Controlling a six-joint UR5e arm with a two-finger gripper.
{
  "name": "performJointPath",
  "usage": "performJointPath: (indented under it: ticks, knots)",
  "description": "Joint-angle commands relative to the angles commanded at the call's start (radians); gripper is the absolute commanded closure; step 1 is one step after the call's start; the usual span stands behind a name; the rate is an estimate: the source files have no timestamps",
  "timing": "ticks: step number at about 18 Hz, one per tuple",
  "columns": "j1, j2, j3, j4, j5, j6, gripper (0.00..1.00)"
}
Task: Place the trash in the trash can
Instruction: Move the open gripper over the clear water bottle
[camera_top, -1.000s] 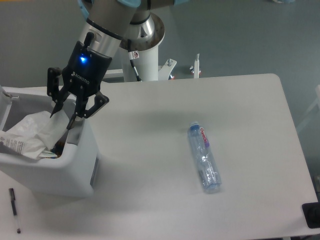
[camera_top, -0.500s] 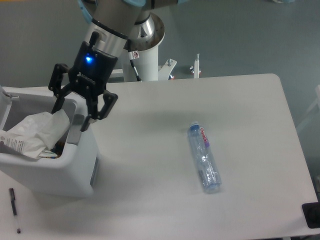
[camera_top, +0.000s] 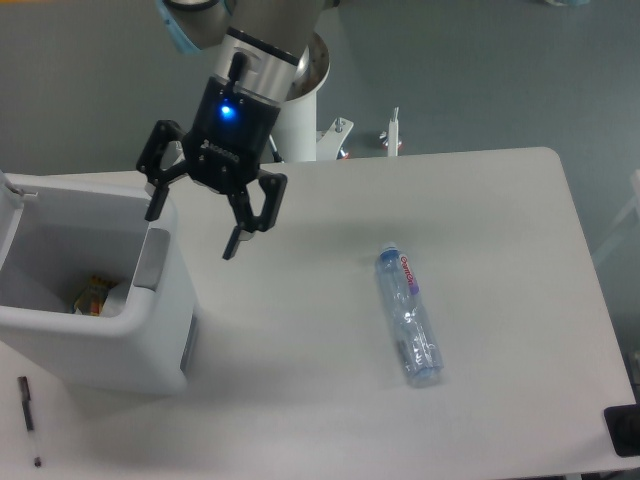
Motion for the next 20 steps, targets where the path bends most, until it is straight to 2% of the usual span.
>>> performJointPath:
  ticks: [5,10,15,20]
  knots:
    - [0.032,-0.032,0.026,-0.003,0.006,-0.003,0.00]
    - [0.045,-0.138,0.113,-0.011,0.012,-0.017,0.00]
    - [0.178,-0.202,0.117,-0.017,0.025,-0.017,0.00]
    - [0.221,-0.274,0.121,-0.031,0.029,-0.017,0.00]
